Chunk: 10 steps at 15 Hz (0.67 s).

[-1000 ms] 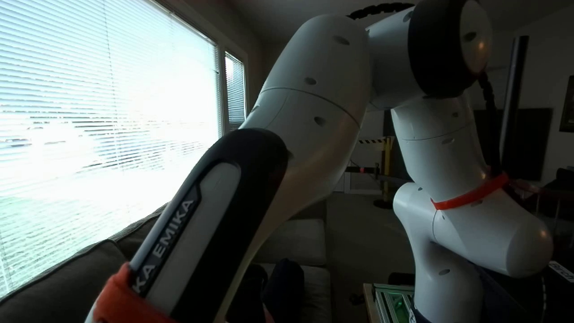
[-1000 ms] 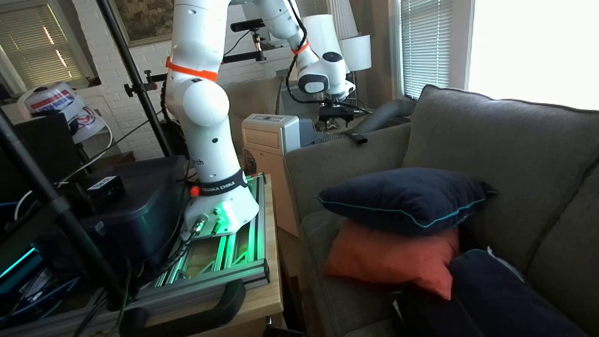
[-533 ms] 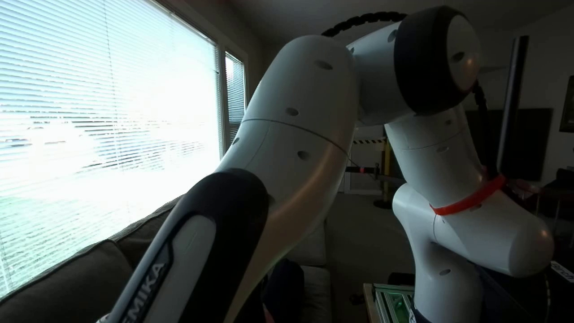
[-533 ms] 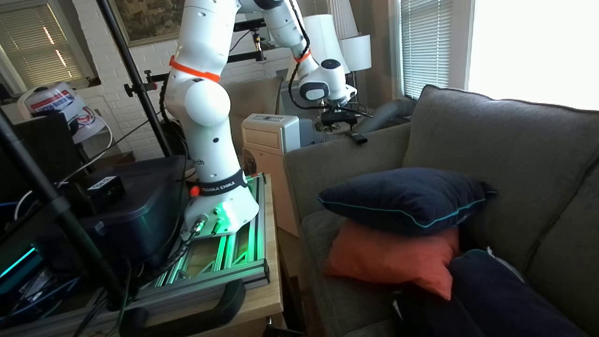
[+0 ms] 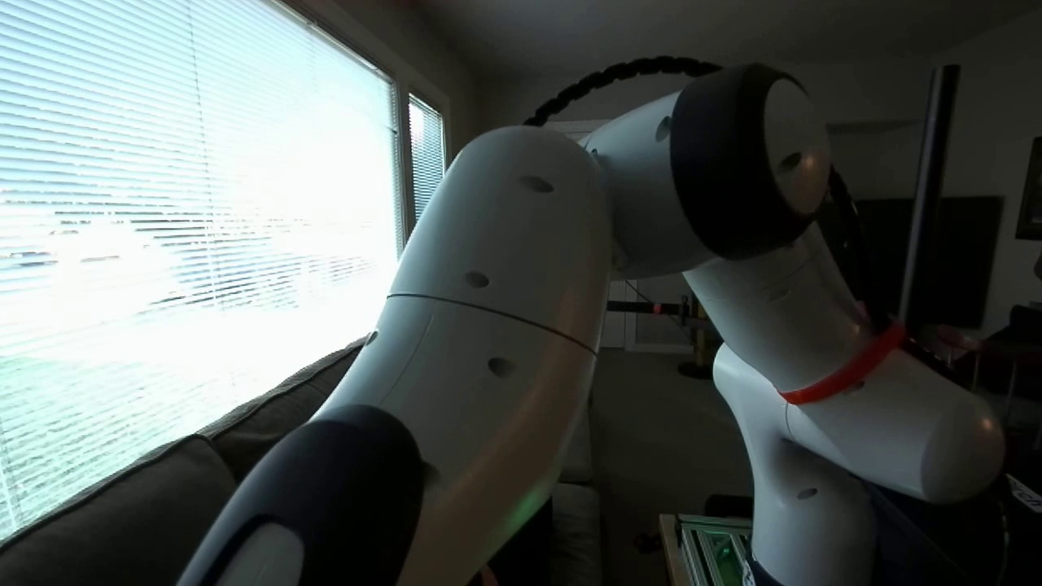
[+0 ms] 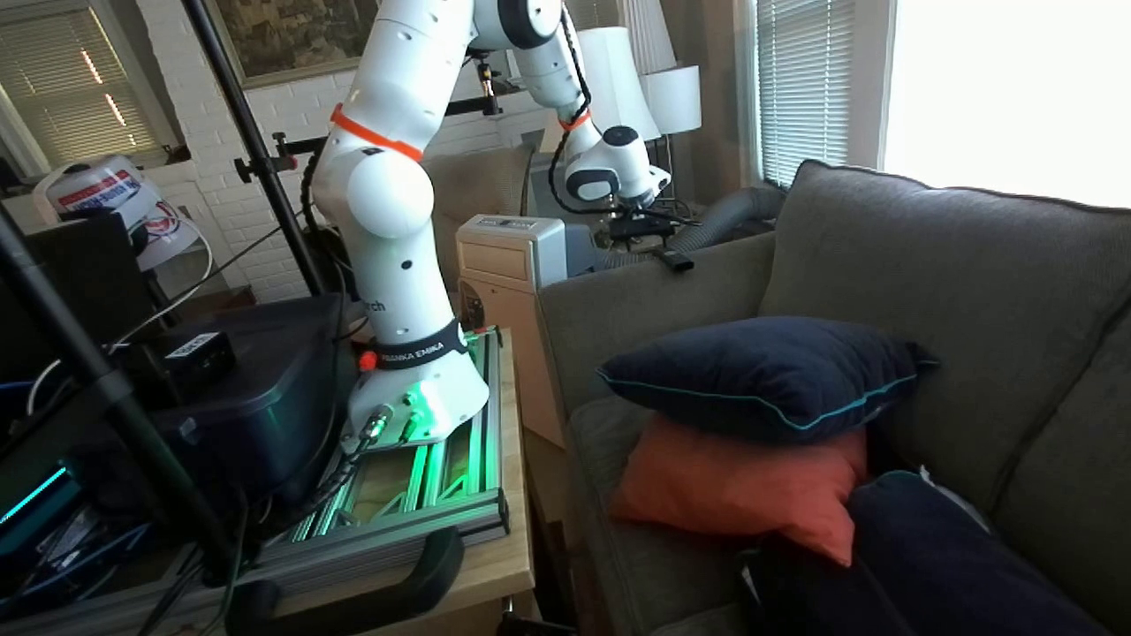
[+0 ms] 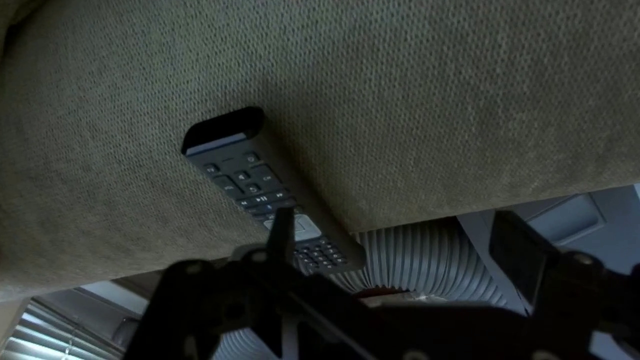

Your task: Put the remote on the pillow

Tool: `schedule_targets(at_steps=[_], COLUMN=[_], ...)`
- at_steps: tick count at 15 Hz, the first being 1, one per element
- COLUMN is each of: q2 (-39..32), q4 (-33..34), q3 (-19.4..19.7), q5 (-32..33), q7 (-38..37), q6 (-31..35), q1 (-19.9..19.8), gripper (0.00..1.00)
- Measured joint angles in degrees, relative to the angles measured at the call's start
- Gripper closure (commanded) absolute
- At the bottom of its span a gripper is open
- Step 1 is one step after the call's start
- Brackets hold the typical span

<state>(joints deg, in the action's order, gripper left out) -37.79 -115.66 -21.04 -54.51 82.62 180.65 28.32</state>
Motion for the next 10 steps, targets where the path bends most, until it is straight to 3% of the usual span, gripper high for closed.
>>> schedule_targets(at_steps=[3, 10], q2=[-2.5, -3.7], q4=[2.1, 3.1], q3=[-1.8, -1.8], q5=[0.1, 0.1], q7=[2.5, 3.2], q6=[1.1, 1.5], q1=[-1.3, -1.3], gripper=[0.0, 0.0])
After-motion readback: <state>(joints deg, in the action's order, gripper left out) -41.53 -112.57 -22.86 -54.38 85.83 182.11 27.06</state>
